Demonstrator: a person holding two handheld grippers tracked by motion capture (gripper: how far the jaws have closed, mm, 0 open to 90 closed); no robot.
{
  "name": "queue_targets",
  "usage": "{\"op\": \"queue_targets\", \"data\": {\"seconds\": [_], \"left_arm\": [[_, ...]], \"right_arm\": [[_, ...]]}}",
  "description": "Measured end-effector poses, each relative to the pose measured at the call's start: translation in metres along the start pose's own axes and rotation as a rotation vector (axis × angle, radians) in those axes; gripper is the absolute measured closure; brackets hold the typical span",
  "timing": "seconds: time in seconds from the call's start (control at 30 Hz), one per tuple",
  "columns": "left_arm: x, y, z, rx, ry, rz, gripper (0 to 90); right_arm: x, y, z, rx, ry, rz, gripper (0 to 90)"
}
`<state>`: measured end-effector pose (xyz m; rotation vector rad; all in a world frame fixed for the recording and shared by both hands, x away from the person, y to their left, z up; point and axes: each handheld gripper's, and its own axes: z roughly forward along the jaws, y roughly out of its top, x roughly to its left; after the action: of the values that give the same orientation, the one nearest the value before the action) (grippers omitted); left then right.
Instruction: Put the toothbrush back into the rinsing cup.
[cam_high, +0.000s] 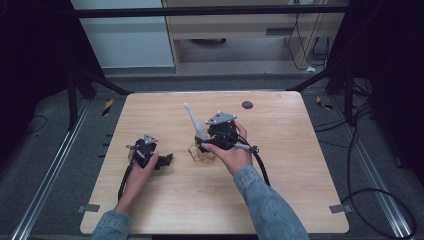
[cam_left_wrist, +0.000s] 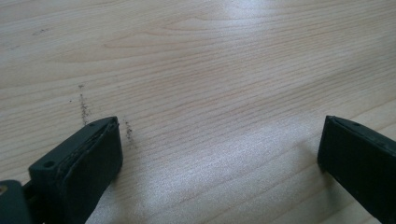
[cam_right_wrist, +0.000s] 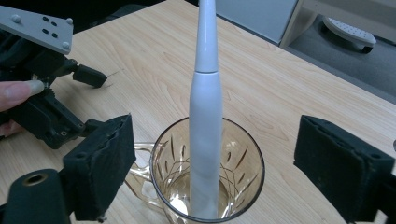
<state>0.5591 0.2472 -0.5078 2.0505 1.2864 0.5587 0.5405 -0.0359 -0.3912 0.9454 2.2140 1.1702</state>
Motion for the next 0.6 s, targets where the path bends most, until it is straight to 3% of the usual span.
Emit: {"op": "queue_targets", "data": {"seconds": [0.6], "left_arm": [[0.0, 0.0, 0.0, 0.0, 0.0, 0.0, 0.0]], "right_arm": [[-0.004, -0.009, -0.012, -0.015, 0.014, -0.002, 8.8]]}}
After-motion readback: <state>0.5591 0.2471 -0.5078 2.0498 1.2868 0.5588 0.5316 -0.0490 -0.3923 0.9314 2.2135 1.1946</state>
